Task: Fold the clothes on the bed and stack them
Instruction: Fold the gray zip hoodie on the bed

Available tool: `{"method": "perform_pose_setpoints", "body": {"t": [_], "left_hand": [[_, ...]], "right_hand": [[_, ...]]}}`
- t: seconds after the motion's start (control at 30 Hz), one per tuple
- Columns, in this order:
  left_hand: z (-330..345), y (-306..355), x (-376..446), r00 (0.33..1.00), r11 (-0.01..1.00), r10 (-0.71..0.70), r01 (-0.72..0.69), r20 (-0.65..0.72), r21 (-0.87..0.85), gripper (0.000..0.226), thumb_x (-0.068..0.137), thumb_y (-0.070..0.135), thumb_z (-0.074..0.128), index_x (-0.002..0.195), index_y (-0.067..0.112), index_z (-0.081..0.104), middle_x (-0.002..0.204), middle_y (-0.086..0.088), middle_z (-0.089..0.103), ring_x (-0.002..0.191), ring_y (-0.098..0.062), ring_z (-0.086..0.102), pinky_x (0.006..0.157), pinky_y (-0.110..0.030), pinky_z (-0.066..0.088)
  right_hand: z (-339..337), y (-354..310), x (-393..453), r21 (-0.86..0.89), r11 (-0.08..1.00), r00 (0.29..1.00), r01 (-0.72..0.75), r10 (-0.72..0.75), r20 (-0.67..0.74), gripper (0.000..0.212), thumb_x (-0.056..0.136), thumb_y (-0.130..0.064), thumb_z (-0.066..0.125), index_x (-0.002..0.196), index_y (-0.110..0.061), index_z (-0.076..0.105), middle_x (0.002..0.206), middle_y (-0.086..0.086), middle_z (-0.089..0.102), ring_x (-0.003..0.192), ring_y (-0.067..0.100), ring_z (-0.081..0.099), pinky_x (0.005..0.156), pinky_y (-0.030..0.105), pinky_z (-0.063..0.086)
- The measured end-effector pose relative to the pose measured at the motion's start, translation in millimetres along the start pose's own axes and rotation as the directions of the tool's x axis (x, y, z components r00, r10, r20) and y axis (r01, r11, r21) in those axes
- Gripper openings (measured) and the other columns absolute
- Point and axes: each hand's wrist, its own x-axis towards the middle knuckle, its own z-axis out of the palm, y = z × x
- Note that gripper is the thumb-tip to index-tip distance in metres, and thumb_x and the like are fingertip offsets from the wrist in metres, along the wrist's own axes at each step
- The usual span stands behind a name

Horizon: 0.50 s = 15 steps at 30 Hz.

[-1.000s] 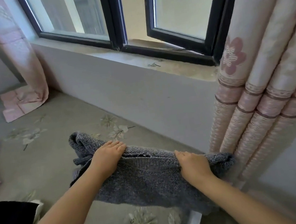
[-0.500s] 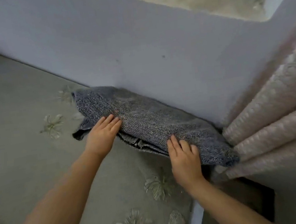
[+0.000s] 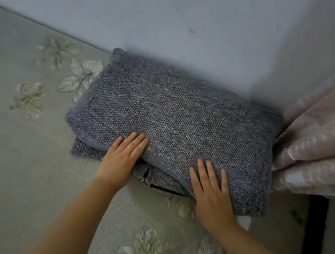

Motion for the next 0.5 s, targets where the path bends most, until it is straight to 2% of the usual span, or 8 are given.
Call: {"method": "perform_pose_setpoints", "body": {"t": [0.07, 0.13, 0.2, 0.27, 0.3, 0.37, 0.43, 0.5], "left_hand": [[0, 5, 1, 0.996, 1.000, 0.001, 0.000, -0.091, 0.014, 0.045, 0.072, 0.006, 0.042, 0.111, 0.002, 0.064, 0.110, -0.013, 0.067, 0.101, -0.033, 0.064, 0.078, -0.052, 0.050], [0, 10, 2, 0.995, 1.000, -0.005, 0.007, -0.100, 0.019, 0.047, 0.071, 0.012, 0.033, 0.100, 0.004, 0.070, 0.095, -0.010, 0.071, 0.089, -0.028, 0.068, 0.067, -0.050, 0.053], [7, 13, 2, 0.981, 1.000, -0.013, 0.012, -0.194, -0.009, 0.041, 0.079, 0.012, 0.033, 0.099, 0.006, 0.069, 0.087, -0.010, 0.071, 0.083, -0.025, 0.069, 0.070, -0.043, 0.054], [20, 14, 1, 0.952, 0.999, -0.035, 0.032, -0.303, -0.014, 0.037, 0.096, 0.014, 0.022, 0.103, 0.008, 0.058, 0.082, -0.011, 0.070, 0.082, -0.024, 0.067, 0.086, -0.039, 0.045], [27, 15, -1, 0.937, 0.999, -0.045, 0.044, -0.346, -0.010, 0.037, 0.099, 0.015, 0.016, 0.103, 0.006, 0.051, 0.079, -0.011, 0.069, 0.085, -0.025, 0.062, 0.090, -0.040, 0.039], [35, 19, -6, 0.928, 0.998, -0.061, 0.055, -0.369, -0.026, 0.027, 0.097, 0.014, 0.024, 0.105, 0.005, 0.047, 0.077, -0.013, 0.069, 0.089, -0.024, 0.048, 0.090, -0.041, 0.038], [36, 21, -9, 0.944, 0.996, -0.087, 0.074, -0.317, -0.052, 0.034, 0.082, 0.011, 0.036, 0.109, 0.005, 0.057, 0.081, -0.014, 0.069, 0.093, -0.026, 0.048, 0.079, -0.042, 0.051], [29, 17, -12, 0.977, 0.995, -0.097, 0.093, -0.192, -0.033, 0.045, 0.075, 0.009, 0.036, 0.109, 0.003, 0.064, 0.090, -0.015, 0.069, 0.097, -0.028, 0.062, 0.072, -0.048, 0.053]], "right_hand": [[4, 3, -1, 0.043, 0.999, 0.999, 0.028, -0.027, -0.029, 0.042, 0.074, -0.009, 0.069, 0.115, -0.005, 0.062, 0.124, 0.014, 0.058, 0.136, 0.033, 0.026, 0.110, 0.042, 0.004], [4, 11, 0, 0.081, 0.996, 0.999, 0.049, -0.048, -0.008, 0.040, 0.094, -0.010, 0.029, 0.127, -0.001, 0.050, 0.131, 0.013, 0.051, 0.142, 0.023, -0.010, 0.109, 0.038, 0.004], [5, 22, -1, 0.069, 0.993, 0.995, 0.097, -0.097, -0.007, 0.048, 0.098, -0.011, 0.003, 0.140, 0.002, 0.021, 0.145, 0.012, 0.028, 0.140, 0.018, -0.019, 0.109, 0.035, 0.004], [7, 34, -2, 0.066, 0.983, 0.985, 0.170, -0.168, -0.025, 0.049, 0.097, -0.015, -0.008, 0.144, -0.001, -0.001, 0.154, 0.009, -0.002, 0.140, 0.017, -0.019, 0.109, 0.036, 0.004], [8, 39, -3, 0.049, 0.977, 0.978, 0.210, -0.209, -0.029, 0.048, 0.097, -0.015, -0.009, 0.144, -0.003, -0.009, 0.153, 0.007, -0.016, 0.140, 0.017, -0.019, 0.109, 0.036, 0.003], [8, 43, -2, 0.020, 0.966, 0.966, 0.257, -0.257, -0.019, 0.048, 0.098, -0.015, -0.002, 0.144, -0.003, -0.008, 0.152, 0.007, -0.023, 0.140, 0.019, -0.019, 0.109, 0.038, 0.003], [9, 45, -2, 0.002, 0.964, 0.961, 0.266, -0.265, 0.071, 0.058, 0.092, -0.029, 0.025, 0.141, 0.001, 0.012, 0.154, 0.010, -0.006, 0.140, 0.021, -0.018, 0.108, 0.041, 0.004], [9, 44, -2, -0.013, 0.953, 0.940, 0.301, -0.295, 0.171, 0.086, 0.076, -0.052, 0.050, 0.137, 0.003, 0.024, 0.149, 0.014, 0.019, 0.141, 0.023, -0.014, 0.108, 0.043, 0.003]]}}
